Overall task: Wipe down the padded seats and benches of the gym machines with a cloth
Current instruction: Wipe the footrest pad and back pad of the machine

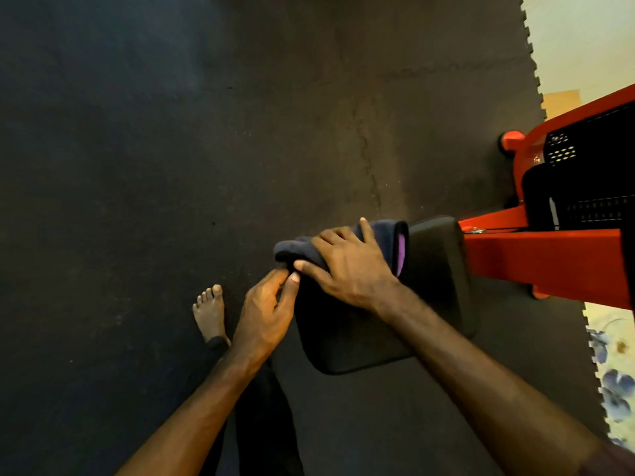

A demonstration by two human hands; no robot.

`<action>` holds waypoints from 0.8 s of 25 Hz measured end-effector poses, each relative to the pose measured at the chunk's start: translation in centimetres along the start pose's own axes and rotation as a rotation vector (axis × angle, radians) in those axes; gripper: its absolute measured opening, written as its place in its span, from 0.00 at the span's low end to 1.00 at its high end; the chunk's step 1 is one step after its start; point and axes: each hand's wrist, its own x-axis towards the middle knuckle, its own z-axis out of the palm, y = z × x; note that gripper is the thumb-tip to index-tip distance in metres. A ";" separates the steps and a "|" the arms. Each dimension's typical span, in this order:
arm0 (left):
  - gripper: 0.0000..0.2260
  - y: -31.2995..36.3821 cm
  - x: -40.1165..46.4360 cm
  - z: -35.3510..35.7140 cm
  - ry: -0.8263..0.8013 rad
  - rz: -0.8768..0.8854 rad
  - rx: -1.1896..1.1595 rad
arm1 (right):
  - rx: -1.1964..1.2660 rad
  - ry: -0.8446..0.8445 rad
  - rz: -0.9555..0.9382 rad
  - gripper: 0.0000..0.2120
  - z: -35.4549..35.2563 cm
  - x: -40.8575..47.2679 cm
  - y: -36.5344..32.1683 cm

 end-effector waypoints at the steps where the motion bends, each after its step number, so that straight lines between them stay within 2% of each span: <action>1: 0.09 0.2 0.0 -0.1 -0.012 0.003 -0.018 | 0.016 -0.039 -0.033 0.31 -0.7 0.1 1.1; 3: 0.18 0.2 0.2 -0.4 -0.043 0.022 -0.033 | 0.021 -0.094 0.054 0.30 -2.6 0.8 5.0; 5: 0.21 0.4 0.5 -0.7 -0.076 0.032 -0.017 | 0.018 -0.138 0.175 0.31 -3.4 1.1 6.8; 9: 0.17 1.4 2.2 -0.2 -0.115 0.067 0.011 | 0.046 -0.135 -0.042 0.30 -2.0 0.2 5.3; 10: 0.17 1.6 2.7 -0.1 -0.129 0.076 0.020 | 0.056 -0.126 -0.035 0.30 -2.4 0.0 6.4; 13: 0.18 2.8 4.1 0.0 -0.227 0.092 0.105 | 0.052 -0.102 0.221 0.31 -3.9 0.0 10.6; 14: 0.18 3.2 4.5 0.2 -0.248 0.088 0.128 | 0.053 -0.111 0.238 0.31 -3.9 -0.2 10.6; 18: 0.16 4.8 6.6 1.0 -0.360 0.061 0.254 | 0.077 -0.062 0.041 0.30 -2.5 -0.9 9.6; 20: 0.20 5.6 7.9 1.3 -0.493 0.045 0.298 | 0.083 0.003 0.201 0.30 -2.6 -1.4 12.5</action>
